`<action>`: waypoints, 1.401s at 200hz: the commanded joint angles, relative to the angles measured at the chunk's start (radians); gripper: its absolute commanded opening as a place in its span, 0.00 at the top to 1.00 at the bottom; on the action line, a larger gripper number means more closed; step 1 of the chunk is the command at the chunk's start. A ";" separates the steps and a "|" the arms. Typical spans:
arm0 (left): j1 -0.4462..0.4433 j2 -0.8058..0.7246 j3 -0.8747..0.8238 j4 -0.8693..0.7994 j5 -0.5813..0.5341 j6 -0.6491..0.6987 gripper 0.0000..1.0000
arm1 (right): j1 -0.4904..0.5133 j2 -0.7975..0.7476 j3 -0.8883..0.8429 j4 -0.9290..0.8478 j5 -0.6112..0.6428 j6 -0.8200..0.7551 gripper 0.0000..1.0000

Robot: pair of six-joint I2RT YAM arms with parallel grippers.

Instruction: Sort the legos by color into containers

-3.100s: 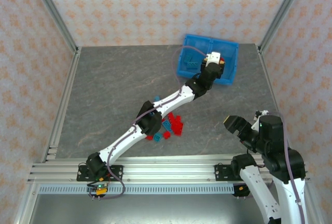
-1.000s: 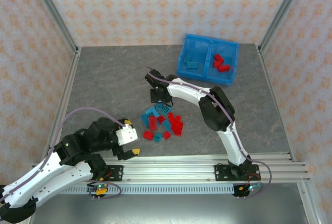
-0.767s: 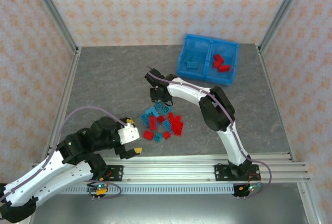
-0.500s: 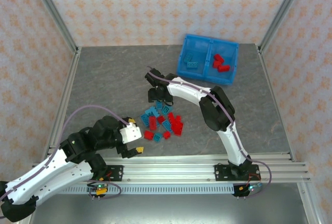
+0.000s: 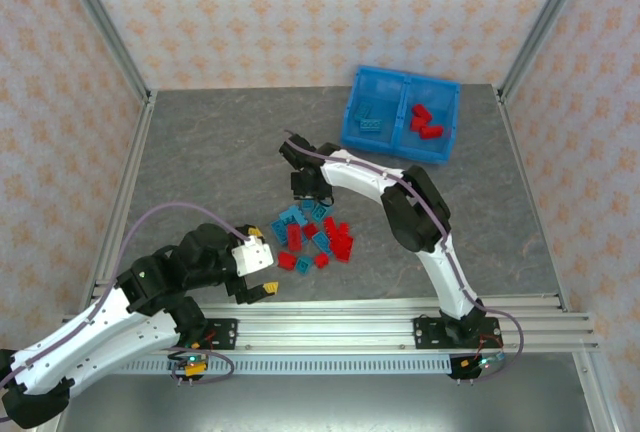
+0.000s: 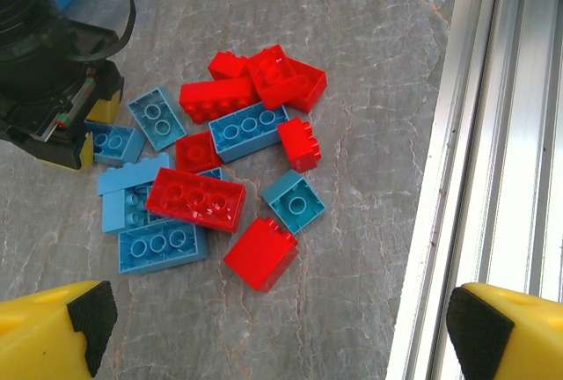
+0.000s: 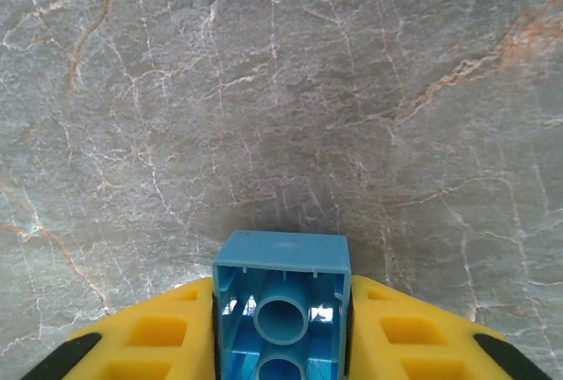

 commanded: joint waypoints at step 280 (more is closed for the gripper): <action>0.114 -0.125 -0.084 0.153 -0.155 -0.021 0.00 | -0.457 0.276 0.869 -0.068 0.339 -0.248 0.41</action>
